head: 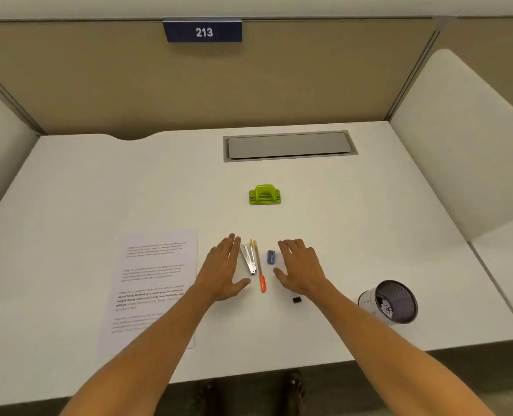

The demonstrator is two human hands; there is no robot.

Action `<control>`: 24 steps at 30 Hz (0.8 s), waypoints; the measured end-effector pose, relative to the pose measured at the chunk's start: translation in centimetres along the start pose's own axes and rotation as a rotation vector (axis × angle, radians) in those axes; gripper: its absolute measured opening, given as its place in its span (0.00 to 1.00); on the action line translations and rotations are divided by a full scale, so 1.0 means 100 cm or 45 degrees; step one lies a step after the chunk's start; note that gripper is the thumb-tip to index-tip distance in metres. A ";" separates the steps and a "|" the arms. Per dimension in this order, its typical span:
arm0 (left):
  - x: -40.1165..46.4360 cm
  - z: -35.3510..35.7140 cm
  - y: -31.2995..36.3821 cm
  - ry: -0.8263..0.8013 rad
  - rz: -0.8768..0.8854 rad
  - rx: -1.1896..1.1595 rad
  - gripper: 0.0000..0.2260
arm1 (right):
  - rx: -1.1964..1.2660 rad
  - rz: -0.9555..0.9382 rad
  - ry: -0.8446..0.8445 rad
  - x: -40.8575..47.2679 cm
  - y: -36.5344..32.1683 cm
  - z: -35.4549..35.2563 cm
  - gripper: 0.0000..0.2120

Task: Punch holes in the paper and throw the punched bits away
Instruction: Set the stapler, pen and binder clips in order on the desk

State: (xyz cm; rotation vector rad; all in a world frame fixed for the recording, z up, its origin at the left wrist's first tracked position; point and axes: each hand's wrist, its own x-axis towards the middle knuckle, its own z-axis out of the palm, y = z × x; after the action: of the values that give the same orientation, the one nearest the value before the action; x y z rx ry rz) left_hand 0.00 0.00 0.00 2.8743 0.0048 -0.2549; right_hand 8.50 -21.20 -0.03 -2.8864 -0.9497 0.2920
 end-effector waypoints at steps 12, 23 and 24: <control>0.039 0.017 0.011 -0.091 -0.100 -0.204 0.50 | 0.127 -0.095 -0.053 0.022 0.002 0.018 0.27; 0.052 0.020 0.011 -0.088 -0.113 -0.219 0.41 | 0.177 -0.098 0.076 0.031 0.006 0.027 0.19; 0.052 0.021 0.011 -0.081 -0.117 -0.234 0.40 | 0.191 -0.095 0.088 0.031 0.007 0.027 0.18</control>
State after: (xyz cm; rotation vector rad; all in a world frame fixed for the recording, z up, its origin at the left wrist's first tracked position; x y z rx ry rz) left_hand 4.76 -1.71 -2.61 2.6854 0.1413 -0.3449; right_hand 10.77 -19.86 -3.23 -2.7004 -0.9763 0.2444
